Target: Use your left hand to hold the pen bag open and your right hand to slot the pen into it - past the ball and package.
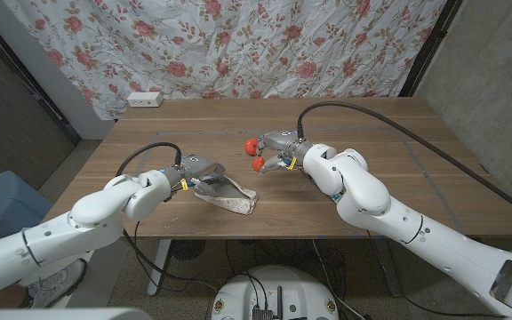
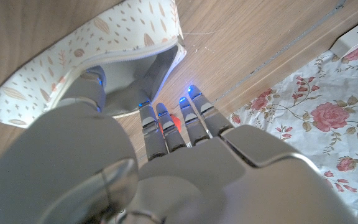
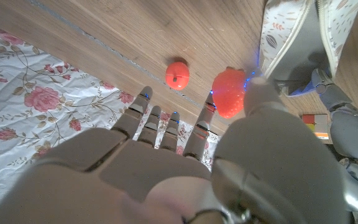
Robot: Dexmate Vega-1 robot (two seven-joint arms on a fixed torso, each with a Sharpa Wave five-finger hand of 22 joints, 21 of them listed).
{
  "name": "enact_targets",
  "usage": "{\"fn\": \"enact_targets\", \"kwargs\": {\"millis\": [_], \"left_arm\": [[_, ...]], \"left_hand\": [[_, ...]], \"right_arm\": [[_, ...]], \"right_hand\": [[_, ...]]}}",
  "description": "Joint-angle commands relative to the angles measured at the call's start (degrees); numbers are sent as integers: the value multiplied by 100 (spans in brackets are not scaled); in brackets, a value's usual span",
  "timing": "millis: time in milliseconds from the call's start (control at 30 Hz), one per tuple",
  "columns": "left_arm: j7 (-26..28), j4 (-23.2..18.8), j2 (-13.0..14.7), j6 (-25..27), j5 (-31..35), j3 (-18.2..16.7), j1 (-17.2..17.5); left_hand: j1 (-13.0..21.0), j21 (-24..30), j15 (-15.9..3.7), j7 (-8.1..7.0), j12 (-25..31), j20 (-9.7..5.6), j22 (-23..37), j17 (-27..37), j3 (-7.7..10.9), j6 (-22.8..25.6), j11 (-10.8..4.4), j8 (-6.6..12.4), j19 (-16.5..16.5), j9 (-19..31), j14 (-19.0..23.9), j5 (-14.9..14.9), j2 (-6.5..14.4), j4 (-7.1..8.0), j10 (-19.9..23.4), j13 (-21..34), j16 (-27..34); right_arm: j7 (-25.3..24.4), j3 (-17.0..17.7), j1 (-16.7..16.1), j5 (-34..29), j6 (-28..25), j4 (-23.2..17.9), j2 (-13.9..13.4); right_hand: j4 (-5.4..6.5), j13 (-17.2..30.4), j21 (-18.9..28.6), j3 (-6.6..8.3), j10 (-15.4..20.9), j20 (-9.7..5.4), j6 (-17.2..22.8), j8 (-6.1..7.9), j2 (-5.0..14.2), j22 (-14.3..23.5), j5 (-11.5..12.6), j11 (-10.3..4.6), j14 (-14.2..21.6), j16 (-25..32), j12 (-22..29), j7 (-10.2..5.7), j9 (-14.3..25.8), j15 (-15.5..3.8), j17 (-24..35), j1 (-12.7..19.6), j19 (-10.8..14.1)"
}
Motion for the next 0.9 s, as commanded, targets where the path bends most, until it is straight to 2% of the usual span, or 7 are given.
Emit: {"fn": "enact_targets", "kwargs": {"millis": [33,900], "left_arm": [[-32,32,44,-44,-30,-45,6],[62,175,66,-218,-79,-53,-20]], "left_hand": [[-8,10,-393,-47,41,-1,14,15,-11,19,17,30,-14,-2,-30,43,57,8,-10,17,21],[-8,17,-371,-57,46,15,13,14,-24,46,16,37,-19,-3,-22,46,88,-6,-4,16,25]], "right_arm": [[210,-12,-41,-62,338,46,129],[-123,-173,139,152,854,529,488]], "right_hand": [[8,21,15,2,25,31,114,42,10,17,20,2,0,-4,24,-25,17,-12,30,70,15],[3,21,20,-6,36,29,167,59,27,17,22,-18,8,-4,15,-30,10,-26,34,114,26]]}}
